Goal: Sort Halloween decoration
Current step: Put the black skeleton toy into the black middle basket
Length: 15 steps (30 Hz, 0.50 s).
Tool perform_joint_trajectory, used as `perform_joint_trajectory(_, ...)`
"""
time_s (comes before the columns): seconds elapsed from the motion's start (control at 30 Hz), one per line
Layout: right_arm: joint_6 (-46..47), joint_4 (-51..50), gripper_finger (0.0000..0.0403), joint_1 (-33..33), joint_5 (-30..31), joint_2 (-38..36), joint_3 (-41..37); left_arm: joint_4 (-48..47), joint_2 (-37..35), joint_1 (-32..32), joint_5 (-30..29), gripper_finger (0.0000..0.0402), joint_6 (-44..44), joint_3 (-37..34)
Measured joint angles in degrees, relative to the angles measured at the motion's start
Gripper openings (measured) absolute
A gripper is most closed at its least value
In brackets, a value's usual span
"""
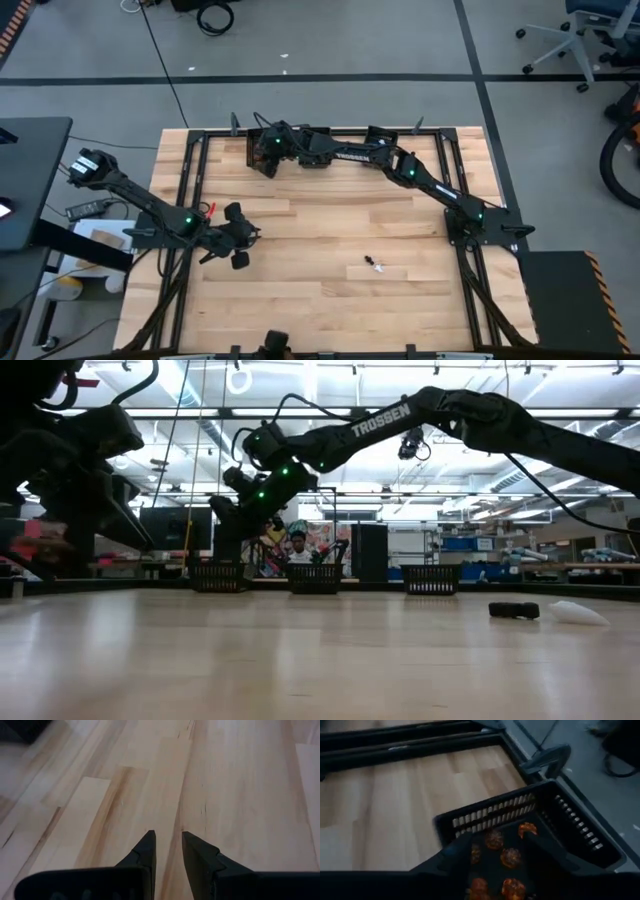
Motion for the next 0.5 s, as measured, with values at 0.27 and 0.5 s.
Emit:
perform_joint_trajectory(0.27,-7.86,-12.45,0.0173,4.7,-1.45,-7.4,0.27,-0.57,0.05,-1.48,0.09,0.0073,-0.11,0.0)
perform_joint_trajectory(0.5,-11.33,-34.92,0.016,10.52,5.84,-11.0,0.2,-1.61,0.11,-2.11,0.15,0.0073,-0.1,0.0)
